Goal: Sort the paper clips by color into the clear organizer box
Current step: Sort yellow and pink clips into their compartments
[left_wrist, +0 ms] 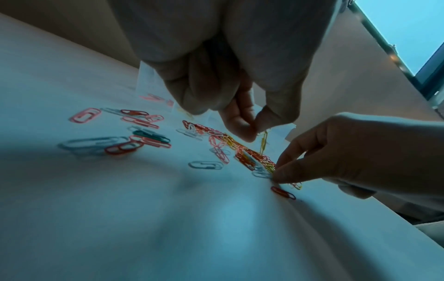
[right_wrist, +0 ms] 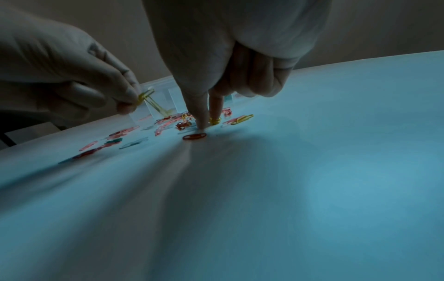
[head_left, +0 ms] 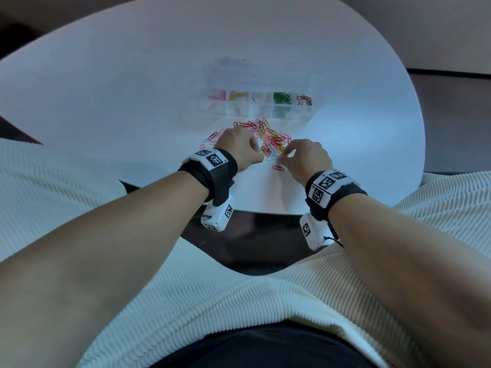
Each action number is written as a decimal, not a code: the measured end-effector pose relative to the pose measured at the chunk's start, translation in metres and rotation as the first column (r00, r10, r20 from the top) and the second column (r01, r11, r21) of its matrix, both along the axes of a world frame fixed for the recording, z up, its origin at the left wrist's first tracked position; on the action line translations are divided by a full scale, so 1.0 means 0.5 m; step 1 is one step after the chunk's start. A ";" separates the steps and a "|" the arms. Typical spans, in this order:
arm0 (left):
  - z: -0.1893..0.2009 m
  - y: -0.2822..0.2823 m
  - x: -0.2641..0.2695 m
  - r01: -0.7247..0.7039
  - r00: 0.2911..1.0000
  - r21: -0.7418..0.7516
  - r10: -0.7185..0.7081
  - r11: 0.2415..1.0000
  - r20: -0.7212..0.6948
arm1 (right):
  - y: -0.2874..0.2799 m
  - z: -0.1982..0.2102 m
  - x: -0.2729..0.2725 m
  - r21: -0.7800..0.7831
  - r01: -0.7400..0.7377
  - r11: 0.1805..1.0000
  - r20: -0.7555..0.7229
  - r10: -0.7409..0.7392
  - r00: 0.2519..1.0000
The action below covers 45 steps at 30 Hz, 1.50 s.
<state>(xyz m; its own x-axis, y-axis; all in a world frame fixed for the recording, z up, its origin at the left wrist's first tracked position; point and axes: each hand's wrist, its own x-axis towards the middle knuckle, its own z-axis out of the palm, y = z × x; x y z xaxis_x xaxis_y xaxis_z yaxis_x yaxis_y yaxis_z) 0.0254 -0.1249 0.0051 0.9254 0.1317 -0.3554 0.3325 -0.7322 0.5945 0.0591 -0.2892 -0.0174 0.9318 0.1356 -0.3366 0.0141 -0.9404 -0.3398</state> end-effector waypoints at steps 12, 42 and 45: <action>-0.011 0.001 -0.020 0.018 0.997 -0.153 -0.029 0.988 -0.069 | -0.005 0.002 0.010 0.065 0.078 0.995 -0.038 -0.076 0.996; -0.005 0.019 -0.006 -0.341 0.939 -0.567 0.294 0.750 -0.177 | -0.012 0.036 0.023 0.548 0.565 0.617 -0.485 -0.315 0.816; 0.003 0.020 -0.002 -0.401 0.915 -0.621 0.326 0.673 -0.238 | -0.009 0.041 0.032 0.479 0.567 0.670 -0.426 -0.388 0.818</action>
<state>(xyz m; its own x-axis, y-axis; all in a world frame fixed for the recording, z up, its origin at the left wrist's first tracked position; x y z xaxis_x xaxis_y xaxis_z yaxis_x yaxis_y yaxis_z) 0.0243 -0.1151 0.0067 0.8086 0.1541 -0.5678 0.5733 0.0100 0.8193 0.0749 -0.2935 0.0031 0.8052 -0.0576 -0.5902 -0.5557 -0.4204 -0.7172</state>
